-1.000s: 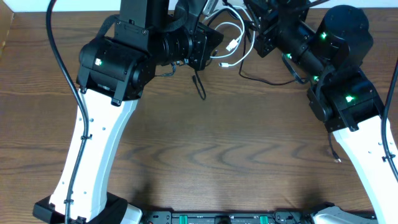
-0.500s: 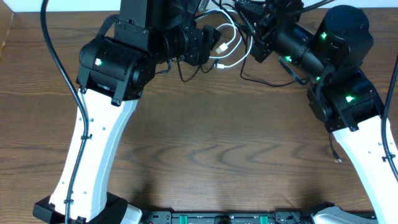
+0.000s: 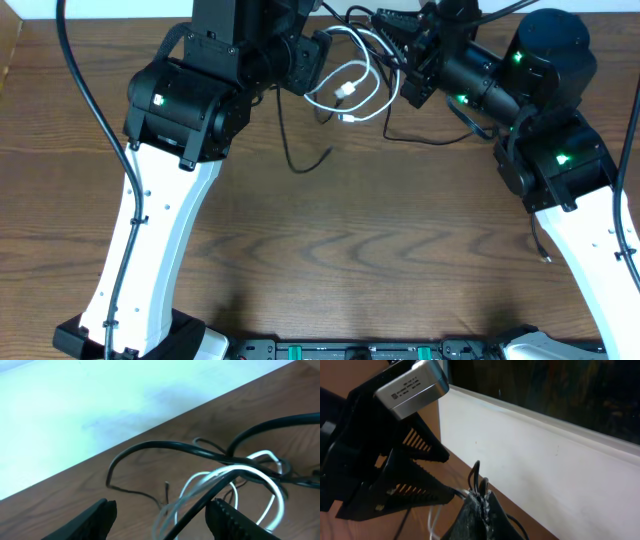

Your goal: Untangle cables

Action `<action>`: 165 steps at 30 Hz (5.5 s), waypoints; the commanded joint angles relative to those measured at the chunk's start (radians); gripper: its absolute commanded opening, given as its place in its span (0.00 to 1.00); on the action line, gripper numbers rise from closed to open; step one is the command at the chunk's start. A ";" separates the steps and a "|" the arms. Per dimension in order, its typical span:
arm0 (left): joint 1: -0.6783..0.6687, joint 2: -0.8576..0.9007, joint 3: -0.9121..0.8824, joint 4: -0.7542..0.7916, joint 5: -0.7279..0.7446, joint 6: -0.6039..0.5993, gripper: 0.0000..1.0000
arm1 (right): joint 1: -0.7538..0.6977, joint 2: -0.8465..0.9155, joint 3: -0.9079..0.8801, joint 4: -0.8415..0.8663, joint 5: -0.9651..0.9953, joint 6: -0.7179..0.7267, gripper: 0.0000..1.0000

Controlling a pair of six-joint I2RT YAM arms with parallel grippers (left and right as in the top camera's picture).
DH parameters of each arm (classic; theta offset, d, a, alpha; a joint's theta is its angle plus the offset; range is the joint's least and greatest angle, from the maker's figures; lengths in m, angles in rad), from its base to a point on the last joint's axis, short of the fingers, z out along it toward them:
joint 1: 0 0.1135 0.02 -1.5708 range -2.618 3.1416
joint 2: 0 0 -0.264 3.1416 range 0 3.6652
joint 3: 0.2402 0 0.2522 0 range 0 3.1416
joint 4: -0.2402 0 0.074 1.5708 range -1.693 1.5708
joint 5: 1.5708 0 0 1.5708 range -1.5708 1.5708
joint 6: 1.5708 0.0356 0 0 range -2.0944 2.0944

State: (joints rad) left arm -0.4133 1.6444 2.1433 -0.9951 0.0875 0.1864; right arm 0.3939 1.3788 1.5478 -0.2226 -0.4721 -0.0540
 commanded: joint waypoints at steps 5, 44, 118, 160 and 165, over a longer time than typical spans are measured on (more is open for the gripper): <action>0.001 -0.011 0.021 -0.040 0.099 0.053 0.61 | 0.001 -0.026 0.009 0.047 -0.037 0.041 0.01; 0.060 -0.109 0.019 0.006 0.124 0.036 0.08 | -0.160 -0.029 0.009 -0.167 0.026 -0.039 0.59; -0.194 -0.121 0.019 0.111 0.076 -0.121 0.07 | -0.026 0.002 0.009 -0.304 -0.005 -0.029 0.01; -0.031 -0.064 0.019 0.008 0.268 -0.297 0.42 | -0.065 -0.119 0.009 -0.114 0.186 0.061 0.01; -0.031 -0.062 0.019 0.010 0.344 -0.362 0.42 | -0.065 -0.119 0.009 -0.108 0.120 0.084 0.01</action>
State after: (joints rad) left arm -0.4435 1.5780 2.1433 -0.9855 0.3363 -0.1017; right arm 0.3313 1.2724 1.5482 -0.3428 -0.3031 -0.0132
